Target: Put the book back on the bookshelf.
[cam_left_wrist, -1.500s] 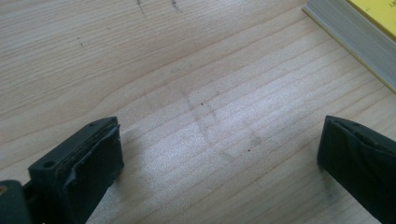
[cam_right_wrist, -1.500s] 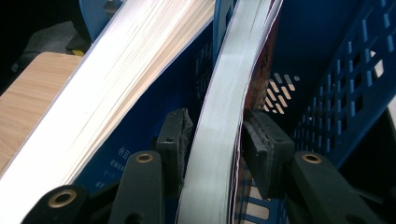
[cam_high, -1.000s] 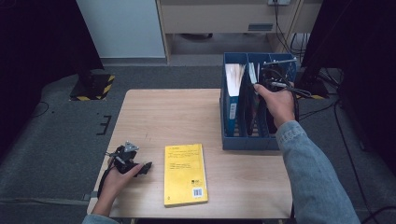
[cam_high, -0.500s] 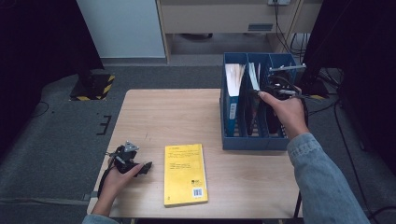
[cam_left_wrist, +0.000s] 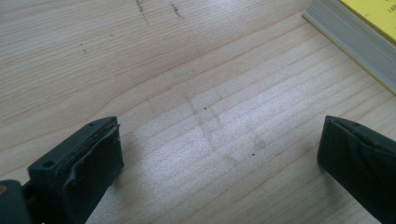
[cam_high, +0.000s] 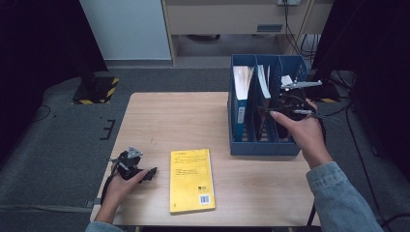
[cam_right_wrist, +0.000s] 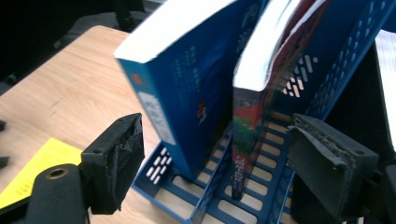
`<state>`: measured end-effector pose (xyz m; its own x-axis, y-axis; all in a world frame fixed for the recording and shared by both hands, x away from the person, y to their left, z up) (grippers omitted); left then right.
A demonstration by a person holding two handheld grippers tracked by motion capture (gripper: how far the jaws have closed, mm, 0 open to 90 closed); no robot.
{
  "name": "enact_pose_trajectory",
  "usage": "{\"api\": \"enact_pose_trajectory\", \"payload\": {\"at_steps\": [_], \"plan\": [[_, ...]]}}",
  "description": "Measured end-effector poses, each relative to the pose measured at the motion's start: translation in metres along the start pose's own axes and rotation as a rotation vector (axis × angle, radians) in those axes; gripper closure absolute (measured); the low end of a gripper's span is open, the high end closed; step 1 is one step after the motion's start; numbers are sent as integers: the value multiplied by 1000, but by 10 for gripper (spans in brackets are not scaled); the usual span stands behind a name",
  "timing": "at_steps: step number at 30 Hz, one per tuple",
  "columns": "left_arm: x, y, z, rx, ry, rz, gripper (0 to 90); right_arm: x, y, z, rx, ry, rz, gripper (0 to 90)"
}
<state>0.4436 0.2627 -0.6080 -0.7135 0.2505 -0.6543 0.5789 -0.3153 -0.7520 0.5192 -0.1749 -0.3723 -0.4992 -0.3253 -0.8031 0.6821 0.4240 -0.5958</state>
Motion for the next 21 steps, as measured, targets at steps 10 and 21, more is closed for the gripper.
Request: {"api": "enact_pose_trajectory", "payload": {"at_steps": [10, 21], "plan": [[0, 0, 0, 0, 0, 23, 0, 13, -14, -14, -16, -25, 15, 161], [0, 0, -1, -1, -1, 33, 0, 34, -12, -30, -36, -39, 3, 154]]}}
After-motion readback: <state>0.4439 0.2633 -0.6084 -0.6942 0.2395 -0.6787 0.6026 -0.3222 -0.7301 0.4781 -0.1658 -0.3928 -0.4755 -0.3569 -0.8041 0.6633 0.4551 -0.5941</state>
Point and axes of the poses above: each handheld gripper's, and its own axes: y roughly forward along the jaws, x roughly out of its underside, z roughly to its right, the point moved 10 cm from there along y, roughly forward along the jaws, and after that the axes turned 7 degrees about -y, right-handed, at the moved point
